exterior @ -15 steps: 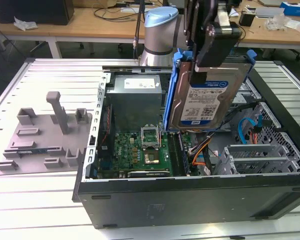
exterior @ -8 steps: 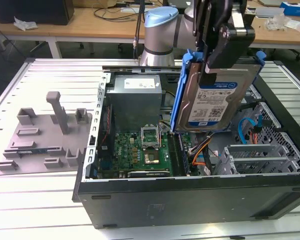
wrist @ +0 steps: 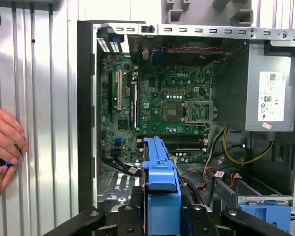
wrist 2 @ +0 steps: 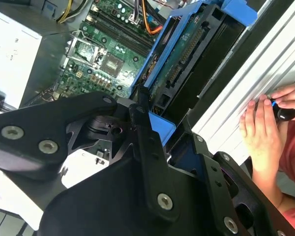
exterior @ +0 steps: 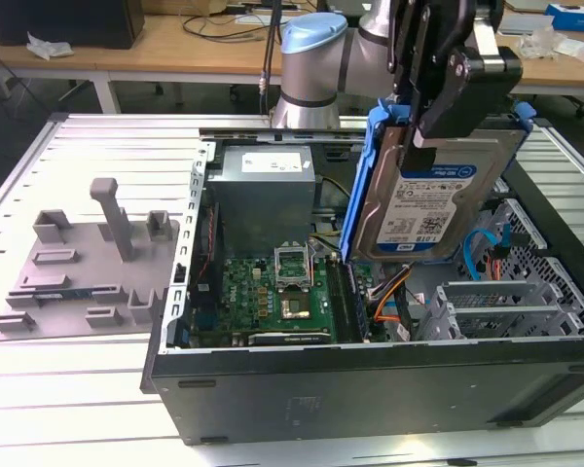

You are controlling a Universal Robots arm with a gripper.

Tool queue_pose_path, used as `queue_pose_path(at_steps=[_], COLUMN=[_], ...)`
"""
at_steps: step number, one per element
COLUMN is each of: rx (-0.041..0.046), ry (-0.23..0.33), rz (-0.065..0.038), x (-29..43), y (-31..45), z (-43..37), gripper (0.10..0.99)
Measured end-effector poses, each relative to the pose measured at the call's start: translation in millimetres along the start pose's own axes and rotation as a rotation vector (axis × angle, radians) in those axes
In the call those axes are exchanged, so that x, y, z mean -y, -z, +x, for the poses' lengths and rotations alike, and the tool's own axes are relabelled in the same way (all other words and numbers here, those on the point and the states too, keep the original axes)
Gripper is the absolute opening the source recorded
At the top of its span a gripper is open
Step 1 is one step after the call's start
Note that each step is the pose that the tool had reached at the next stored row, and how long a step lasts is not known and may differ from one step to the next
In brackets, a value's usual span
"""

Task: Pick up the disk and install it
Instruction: 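Insert the disk into the insertion slot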

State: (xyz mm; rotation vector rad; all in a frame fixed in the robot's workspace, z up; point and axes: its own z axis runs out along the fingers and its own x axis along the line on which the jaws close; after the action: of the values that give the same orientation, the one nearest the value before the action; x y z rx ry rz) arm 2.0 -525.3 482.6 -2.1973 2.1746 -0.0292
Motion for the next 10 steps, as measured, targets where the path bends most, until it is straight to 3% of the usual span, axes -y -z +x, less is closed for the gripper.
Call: queue_pose_path(at_steps=[6, 10], rx=[-0.0001, 0.0000], ry=[0.000, 0.000], rz=[0.000, 0.000], x=[7.2, 17.6], y=[-0.1, -0.6], z=[9.2, 12.8], gripper=[0.373, 0.373])
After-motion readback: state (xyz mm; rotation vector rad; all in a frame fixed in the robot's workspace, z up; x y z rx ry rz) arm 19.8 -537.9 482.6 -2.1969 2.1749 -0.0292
